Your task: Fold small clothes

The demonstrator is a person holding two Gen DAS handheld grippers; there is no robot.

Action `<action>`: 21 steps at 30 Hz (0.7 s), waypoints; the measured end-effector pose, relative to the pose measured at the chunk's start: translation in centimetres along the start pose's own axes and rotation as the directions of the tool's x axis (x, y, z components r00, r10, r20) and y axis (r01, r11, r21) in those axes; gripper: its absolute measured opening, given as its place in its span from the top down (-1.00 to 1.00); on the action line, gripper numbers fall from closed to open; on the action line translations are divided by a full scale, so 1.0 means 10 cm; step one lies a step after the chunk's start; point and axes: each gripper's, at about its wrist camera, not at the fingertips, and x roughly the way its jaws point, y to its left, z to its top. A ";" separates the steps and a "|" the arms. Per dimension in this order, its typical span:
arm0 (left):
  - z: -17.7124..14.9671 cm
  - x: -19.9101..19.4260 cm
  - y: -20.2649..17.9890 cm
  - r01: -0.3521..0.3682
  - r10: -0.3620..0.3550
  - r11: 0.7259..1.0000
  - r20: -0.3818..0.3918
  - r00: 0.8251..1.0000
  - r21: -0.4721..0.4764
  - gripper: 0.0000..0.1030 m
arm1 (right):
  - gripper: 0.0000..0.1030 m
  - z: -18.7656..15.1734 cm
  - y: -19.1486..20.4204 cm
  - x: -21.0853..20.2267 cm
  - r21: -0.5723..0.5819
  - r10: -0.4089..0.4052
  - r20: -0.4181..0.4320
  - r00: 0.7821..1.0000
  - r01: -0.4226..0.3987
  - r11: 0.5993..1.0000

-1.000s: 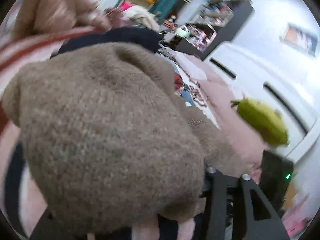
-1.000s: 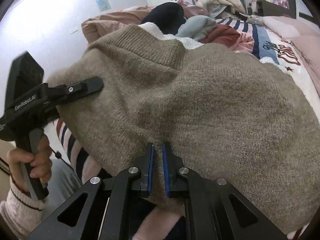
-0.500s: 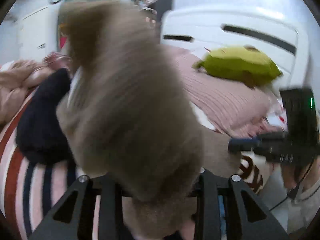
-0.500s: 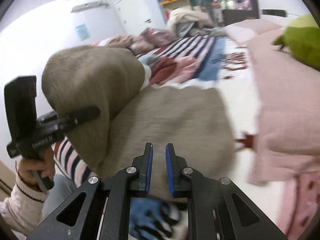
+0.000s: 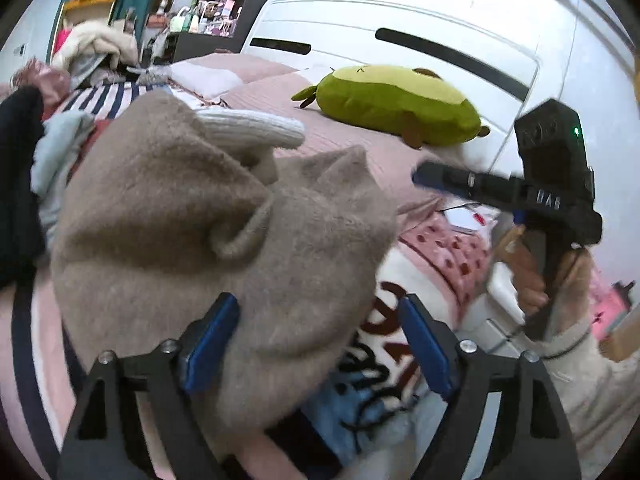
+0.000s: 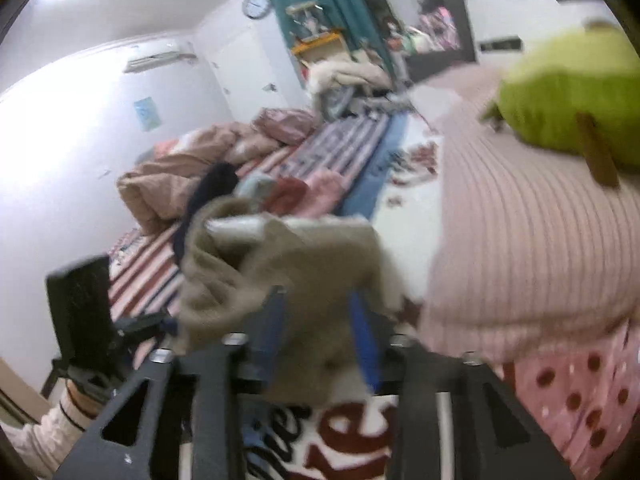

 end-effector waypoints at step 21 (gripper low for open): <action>-0.18 -0.66 0.85 -0.093 0.121 0.970 0.113 0.986 -0.225 -0.63 | 0.79 -0.12 0.62 1.09 -0.236 -0.142 -0.268 0.953 0.078 0.969</action>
